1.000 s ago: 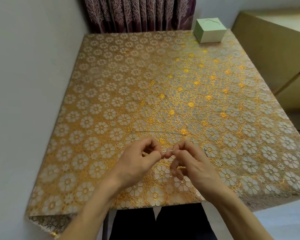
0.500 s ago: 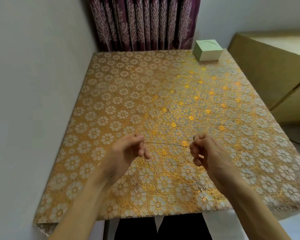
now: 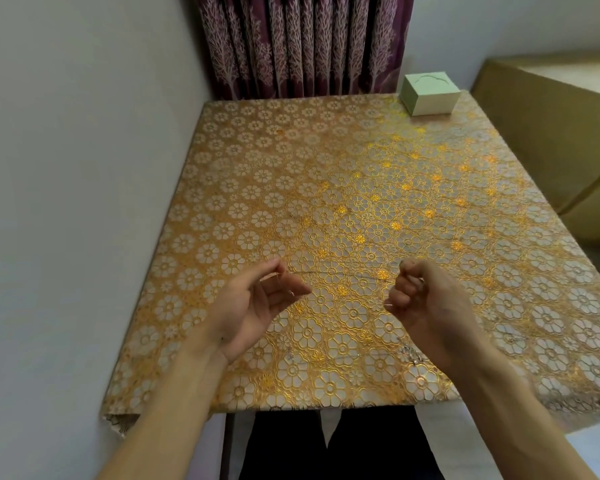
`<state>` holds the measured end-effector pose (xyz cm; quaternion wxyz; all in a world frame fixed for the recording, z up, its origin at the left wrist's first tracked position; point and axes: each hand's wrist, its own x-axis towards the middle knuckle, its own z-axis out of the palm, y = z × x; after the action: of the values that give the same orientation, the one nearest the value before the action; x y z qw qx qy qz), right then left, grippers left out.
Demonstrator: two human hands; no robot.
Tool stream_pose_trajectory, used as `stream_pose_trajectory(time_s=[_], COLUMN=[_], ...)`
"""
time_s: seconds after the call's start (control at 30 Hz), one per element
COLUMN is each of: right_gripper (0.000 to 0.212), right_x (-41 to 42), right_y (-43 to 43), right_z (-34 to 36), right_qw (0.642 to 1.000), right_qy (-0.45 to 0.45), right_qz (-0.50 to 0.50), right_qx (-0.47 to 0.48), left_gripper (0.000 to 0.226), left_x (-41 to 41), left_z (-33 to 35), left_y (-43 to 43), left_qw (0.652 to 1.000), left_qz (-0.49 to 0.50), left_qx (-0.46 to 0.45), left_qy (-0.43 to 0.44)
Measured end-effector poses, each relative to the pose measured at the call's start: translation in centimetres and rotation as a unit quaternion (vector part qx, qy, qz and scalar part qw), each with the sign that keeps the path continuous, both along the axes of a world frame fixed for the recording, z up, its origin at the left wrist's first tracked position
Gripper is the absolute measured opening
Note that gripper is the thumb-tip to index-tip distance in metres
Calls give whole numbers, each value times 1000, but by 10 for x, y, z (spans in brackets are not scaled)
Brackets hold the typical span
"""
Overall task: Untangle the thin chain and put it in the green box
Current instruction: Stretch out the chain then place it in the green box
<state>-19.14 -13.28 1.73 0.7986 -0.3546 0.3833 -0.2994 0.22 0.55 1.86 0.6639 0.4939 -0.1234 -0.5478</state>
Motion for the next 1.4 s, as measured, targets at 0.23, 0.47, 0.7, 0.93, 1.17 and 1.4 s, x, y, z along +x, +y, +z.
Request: stream_pose_trajectory(time_s=[0.23,0.47,0.7,0.93,1.17,1.4], right_gripper=[16,11,11,11,6,9], right_x=[4,7,8,8,7,9], right_y=[3,5,7,3,3,6], right_z=[-8,-13,-14,-17,-23,-27], right_qw=[998,998,997,998,998,997], right_qy=[-17,7,4,23,42,70], right_qz=[-7,2,6,-6,-12,32], right_qx=[53,66,72,58,54,12], left_gripper=[21,19,29,27,13,15], left_x=[-2,-3,-4,-3,2,10], left_z=[-12,-20,-25,-25,-23,-12], left_y=[5,10,13,16,24,25], left_qw=[1000,999,997,992,972,935], left_qz=[0,5,-32,-96,-149,-173], left_qx=[11,30,64,79,117,162], left_qy=[21,10,-37,-22,-139,-262])
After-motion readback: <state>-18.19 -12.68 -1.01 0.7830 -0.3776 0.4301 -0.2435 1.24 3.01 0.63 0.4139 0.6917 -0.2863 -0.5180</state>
